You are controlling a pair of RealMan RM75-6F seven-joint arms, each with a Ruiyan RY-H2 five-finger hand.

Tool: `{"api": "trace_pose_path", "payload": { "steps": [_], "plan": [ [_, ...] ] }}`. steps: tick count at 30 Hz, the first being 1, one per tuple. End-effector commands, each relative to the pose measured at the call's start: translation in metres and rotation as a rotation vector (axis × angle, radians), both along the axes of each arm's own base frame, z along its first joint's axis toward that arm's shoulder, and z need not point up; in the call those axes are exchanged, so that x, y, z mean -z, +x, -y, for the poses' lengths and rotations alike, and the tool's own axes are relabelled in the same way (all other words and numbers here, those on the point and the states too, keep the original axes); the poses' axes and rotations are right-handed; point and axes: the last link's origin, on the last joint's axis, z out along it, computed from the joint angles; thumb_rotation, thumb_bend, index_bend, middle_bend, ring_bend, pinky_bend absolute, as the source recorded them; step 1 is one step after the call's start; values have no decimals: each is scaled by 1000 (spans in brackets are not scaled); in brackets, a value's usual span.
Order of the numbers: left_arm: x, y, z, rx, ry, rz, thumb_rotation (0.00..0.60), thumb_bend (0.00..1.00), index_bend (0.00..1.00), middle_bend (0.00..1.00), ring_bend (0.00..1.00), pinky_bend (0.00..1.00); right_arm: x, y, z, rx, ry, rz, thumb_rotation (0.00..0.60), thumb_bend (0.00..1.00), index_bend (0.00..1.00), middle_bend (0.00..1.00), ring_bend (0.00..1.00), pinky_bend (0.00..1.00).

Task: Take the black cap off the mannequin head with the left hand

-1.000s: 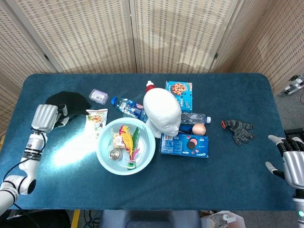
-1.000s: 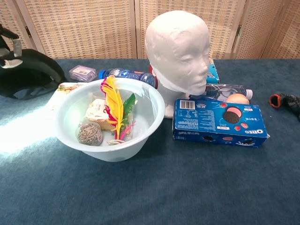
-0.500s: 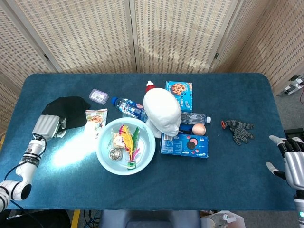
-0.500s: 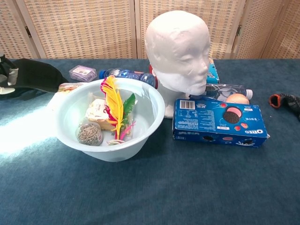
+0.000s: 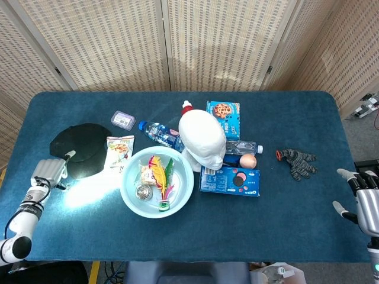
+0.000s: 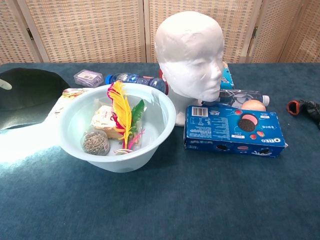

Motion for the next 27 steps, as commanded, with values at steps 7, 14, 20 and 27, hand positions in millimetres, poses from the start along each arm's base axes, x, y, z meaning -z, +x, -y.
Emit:
{"api": "trace_pose_path", "payload": {
  "steps": [7,14,20,27],
  "plan": [
    [-25,16,23,86,220,84,600,145,2,338,411,762,-2,-4,-1,16,1,-6,600,147,285,351,267,311],
    [-37,15,53,149,338,126,600,145,81,278,338,578,-3,-4,3,3,39,20,600,147,308,352,267,311],
    [-41,10,88,176,381,110,600,145,112,268,323,511,0,-1,7,-22,78,33,600,147,308,352,267,311],
    [-44,9,119,186,407,93,600,145,117,267,321,479,4,4,9,-55,107,54,600,147,308,351,267,311]
  ]
}}
